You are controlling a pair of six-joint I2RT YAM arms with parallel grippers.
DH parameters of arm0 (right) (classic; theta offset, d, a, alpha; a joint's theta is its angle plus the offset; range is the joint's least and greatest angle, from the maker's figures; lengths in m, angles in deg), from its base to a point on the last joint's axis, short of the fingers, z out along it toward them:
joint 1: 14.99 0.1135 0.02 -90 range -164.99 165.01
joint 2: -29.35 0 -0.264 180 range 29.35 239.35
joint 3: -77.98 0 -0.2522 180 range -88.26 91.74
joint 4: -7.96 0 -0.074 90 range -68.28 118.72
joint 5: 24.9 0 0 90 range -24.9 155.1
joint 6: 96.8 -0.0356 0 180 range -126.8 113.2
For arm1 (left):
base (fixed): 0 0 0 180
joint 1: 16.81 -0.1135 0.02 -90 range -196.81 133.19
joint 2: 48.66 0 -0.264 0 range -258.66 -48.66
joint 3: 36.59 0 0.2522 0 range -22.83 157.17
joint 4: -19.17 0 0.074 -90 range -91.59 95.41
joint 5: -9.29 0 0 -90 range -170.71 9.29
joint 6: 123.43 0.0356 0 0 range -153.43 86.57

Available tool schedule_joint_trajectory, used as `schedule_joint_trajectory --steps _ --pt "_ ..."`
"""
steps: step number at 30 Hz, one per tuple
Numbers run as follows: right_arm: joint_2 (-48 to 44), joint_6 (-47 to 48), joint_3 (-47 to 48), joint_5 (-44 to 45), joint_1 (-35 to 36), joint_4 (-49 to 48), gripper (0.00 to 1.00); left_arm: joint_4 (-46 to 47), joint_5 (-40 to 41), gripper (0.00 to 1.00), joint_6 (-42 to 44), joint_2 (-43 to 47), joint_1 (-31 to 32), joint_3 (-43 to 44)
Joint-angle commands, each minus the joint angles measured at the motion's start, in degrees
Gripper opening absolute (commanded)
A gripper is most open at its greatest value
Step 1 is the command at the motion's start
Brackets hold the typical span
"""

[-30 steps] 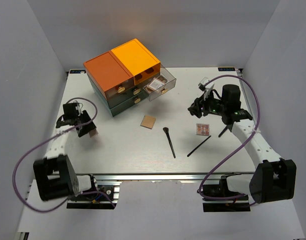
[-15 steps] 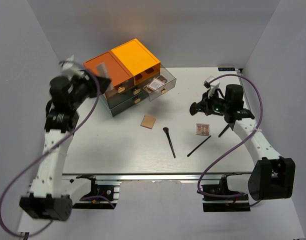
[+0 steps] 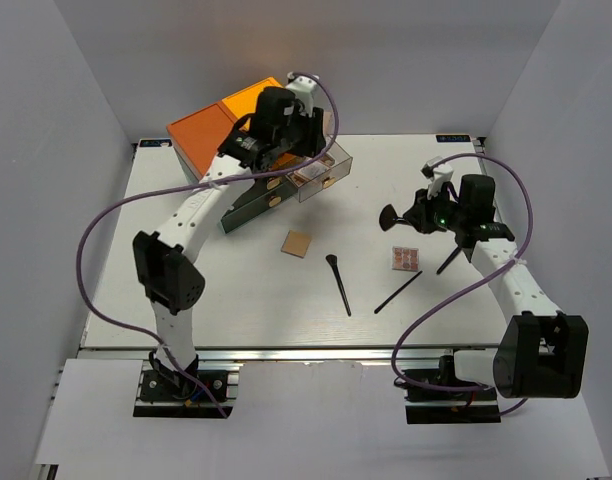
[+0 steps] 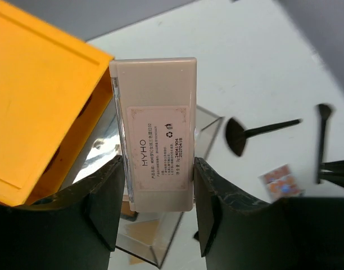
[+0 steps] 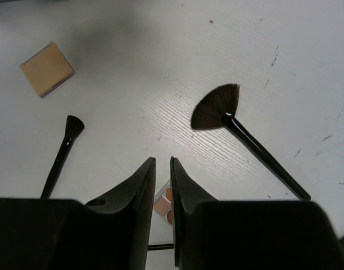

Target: Organize the makeup

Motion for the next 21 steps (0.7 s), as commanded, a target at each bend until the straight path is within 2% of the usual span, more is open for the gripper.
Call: schedule_joint_trajectory --steps 1,3,4,5,7,8,10,11,13,14,15,17,21 --pt "-2.0 0.8 -1.2 -0.2 -0.6 0.6 0.23 -3.8 9.2 0.18 5.4 -0.6 0.4 3.4" --pt "-1.6 1.5 -1.5 -0.8 -0.6 1.4 0.29 -3.2 10.2 0.24 5.5 -1.5 0.4 3.2" --pt "-1.2 2.4 -1.3 -1.1 -0.6 1.8 0.34 -3.2 11.3 0.38 5.2 -2.1 0.4 3.2" --pt "-0.6 2.8 -0.9 -1.3 -0.6 2.5 0.48 -3.4 11.9 0.46 5.1 -2.3 0.6 3.1" --pt "2.0 4.5 0.9 -1.8 -0.6 6.1 0.58 -3.5 12.2 0.64 4.7 -2.1 0.9 2.6" --pt "4.0 6.8 1.6 -2.6 -0.6 7.4 0.64 -3.5 12.0 0.68 4.6 -1.8 1.0 2.1" --pt "5.9 9.9 4.0 -3.4 -0.6 11.9 0.69 -3.0 11.8 0.73 3.9 -1.2 1.0 1.8" --pt "7.0 14.5 4.8 -4.4 -0.6 13.9 0.77 -2.9 11.8 0.78 3.9 -0.5 1.0 1.8" --pt "9.9 18.3 7.0 -5.1 -0.6 18.9 0.81 -2.8 11.8 0.83 3.1 0.0 1.1 2.0" --pt "10.8 20.8 7.8 -5.7 -0.6 21.1 0.89 -2.8 11.9 0.85 2.7 0.4 1.1 2.4" --pt "12.7 26.1 8.5 -5.8 -0.5 23.0 0.89 -2.5 11.9 0.89 2.4 1.3 1.1 2.4" --pt "14.7 28.2 9.1 -2.4 -0.4 24.2 0.89 -2.3 11.7 0.89 1.0 2.4 1.1 2.4" --pt "19.4 21.2 10.9 8.1 0.5 21.5 0.89 -0.8 12.3 0.84 -3.3 9.6 1.0 -1.2"
